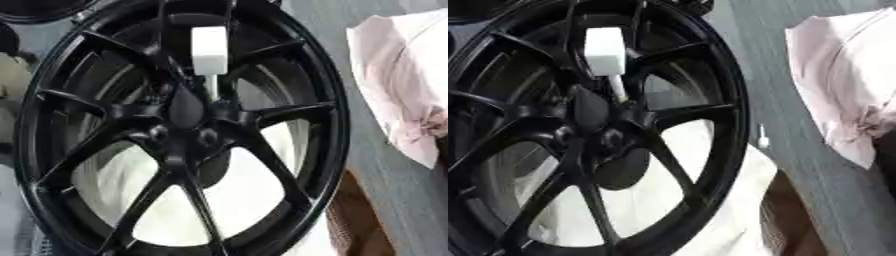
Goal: Pull the pin out of the wheel hub.
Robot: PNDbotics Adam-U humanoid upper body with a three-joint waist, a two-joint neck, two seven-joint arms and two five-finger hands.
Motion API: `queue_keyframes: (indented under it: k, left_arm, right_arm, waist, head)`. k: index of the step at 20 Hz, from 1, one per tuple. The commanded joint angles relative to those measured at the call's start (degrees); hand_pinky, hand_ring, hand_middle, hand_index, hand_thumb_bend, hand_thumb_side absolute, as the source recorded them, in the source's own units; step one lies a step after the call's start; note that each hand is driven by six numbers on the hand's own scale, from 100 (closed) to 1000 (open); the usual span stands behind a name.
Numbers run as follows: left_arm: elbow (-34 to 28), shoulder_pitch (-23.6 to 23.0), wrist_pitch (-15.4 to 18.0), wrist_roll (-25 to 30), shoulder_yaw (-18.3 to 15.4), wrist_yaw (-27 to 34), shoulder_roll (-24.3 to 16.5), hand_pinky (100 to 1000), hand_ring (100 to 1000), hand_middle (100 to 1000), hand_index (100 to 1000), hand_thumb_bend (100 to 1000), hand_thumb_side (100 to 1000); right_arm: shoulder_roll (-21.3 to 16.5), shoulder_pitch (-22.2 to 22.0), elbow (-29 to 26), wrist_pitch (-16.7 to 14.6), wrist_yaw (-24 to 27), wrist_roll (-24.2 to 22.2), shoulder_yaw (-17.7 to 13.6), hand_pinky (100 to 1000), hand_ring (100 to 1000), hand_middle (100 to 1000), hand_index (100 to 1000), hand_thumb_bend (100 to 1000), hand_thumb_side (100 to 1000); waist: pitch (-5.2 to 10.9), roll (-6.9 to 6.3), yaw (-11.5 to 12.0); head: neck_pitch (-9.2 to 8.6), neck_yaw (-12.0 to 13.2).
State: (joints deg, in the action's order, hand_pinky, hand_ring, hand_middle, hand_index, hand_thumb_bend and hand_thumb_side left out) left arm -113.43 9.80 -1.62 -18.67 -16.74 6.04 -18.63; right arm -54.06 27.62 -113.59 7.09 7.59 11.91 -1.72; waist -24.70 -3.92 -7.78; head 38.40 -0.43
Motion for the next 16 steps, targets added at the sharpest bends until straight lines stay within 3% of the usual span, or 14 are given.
queue_keyframes:
  k: [1, 5, 8, 12, 16]
  left_arm:
    - [-1.2, 0.4, 0.0, 0.1, 0.0, 0.1, -1.6, 714, 597, 596, 777, 316, 764]
    - [-1.2, 0.9, 0.0, -0.1, 0.0, 0.1, -2.4, 715, 597, 595, 775, 316, 758]
    - [-1.2, 2.5, 0.8, -0.4, 0.3, -0.3, -6.3, 715, 599, 596, 772, 313, 742]
    - [-0.2, 7.8, 3.2, 1.2, 3.2, -3.0, -18.8, 718, 611, 602, 770, 322, 701]
    - [3.4, 15.3, 6.0, 6.3, 8.9, -6.4, -31.8, 720, 621, 606, 792, 365, 698]
  right_arm:
    - [-2.1, 0.2, -1.0, 0.2, -0.3, 0.3, -0.6, 820, 818, 683, 800, 100, 380]
    - [-1.6, -0.2, -1.0, 0.4, -0.2, 0.6, -0.7, 816, 815, 677, 798, 100, 384]
    - [-0.9, -0.8, -1.0, 0.7, 0.1, 1.2, -1.0, 812, 812, 673, 797, 100, 388]
    - [0.1, -1.9, -1.0, 1.3, 0.2, 2.1, -1.2, 809, 810, 669, 794, 100, 388]
    - [1.2, -3.1, -1.0, 1.7, -0.1, 2.9, -1.7, 806, 808, 666, 793, 100, 391]
  waist:
    - [1.85, 0.40, 0.0]
    - [1.89, 0.44, -0.1]
    - [2.00, 0.36, -0.1]
    - [2.75, -0.14, -0.1]
    - [3.54, -0.65, -0.4]
  head:
    - [-0.91, -0.2]
    - [-0.35, -0.2]
    - [0.22, -0.6]
    - [1.58, -2.0]
    - [2.57, -2.7]
